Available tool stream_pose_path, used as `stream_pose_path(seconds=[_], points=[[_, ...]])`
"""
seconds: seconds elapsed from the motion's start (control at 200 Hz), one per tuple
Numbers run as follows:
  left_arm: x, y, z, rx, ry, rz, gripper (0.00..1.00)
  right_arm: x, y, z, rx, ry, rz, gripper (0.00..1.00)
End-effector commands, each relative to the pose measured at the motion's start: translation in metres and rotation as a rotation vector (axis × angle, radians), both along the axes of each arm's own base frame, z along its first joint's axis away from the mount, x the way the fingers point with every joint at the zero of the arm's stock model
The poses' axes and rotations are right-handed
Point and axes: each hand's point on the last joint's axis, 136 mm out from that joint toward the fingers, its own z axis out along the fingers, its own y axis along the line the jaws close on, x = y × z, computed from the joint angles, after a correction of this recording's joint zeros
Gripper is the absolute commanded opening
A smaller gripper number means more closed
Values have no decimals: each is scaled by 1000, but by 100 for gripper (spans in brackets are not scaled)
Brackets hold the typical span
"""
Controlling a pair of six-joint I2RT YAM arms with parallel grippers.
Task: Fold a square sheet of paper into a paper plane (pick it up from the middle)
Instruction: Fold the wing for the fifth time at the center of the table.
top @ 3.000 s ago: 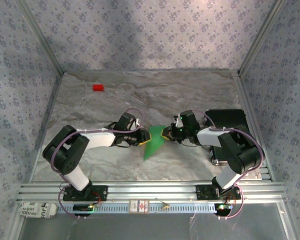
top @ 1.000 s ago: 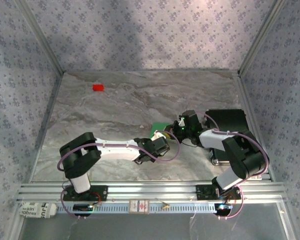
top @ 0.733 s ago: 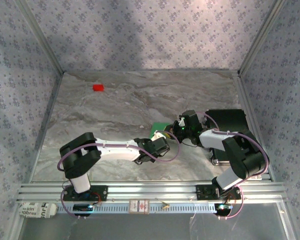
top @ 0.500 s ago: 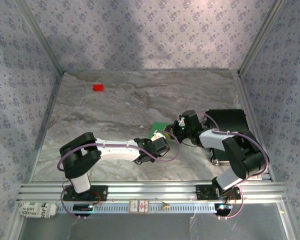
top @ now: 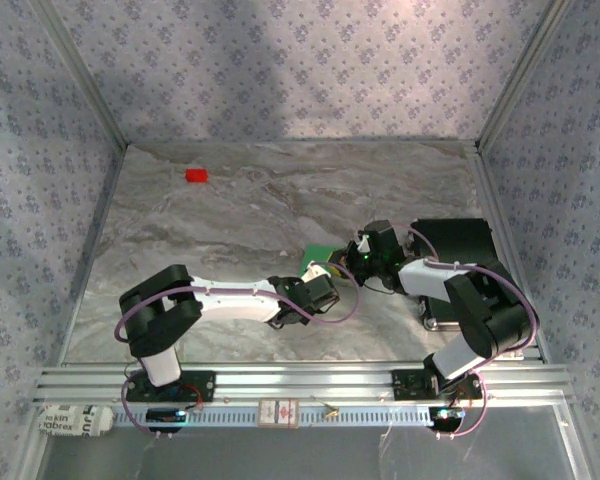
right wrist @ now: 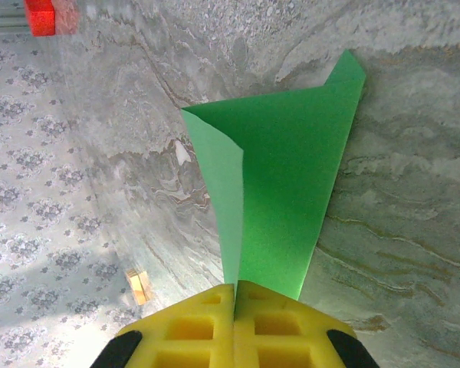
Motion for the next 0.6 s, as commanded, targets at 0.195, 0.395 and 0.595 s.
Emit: stream_pose_path(seconds=[0.195, 0.395, 0.595], points=[[-2, -2, -4, 5, 12, 4, 13, -6, -9, -1, -41, 1, -6, 16], [-4, -6, -6, -17, 30, 4, 14, -11, -22, -4, -106, -2, -3, 28], [-7, -10, -11, -21, 61, -5, 16, -15, -32, -5, -134, 5, -8, 31]])
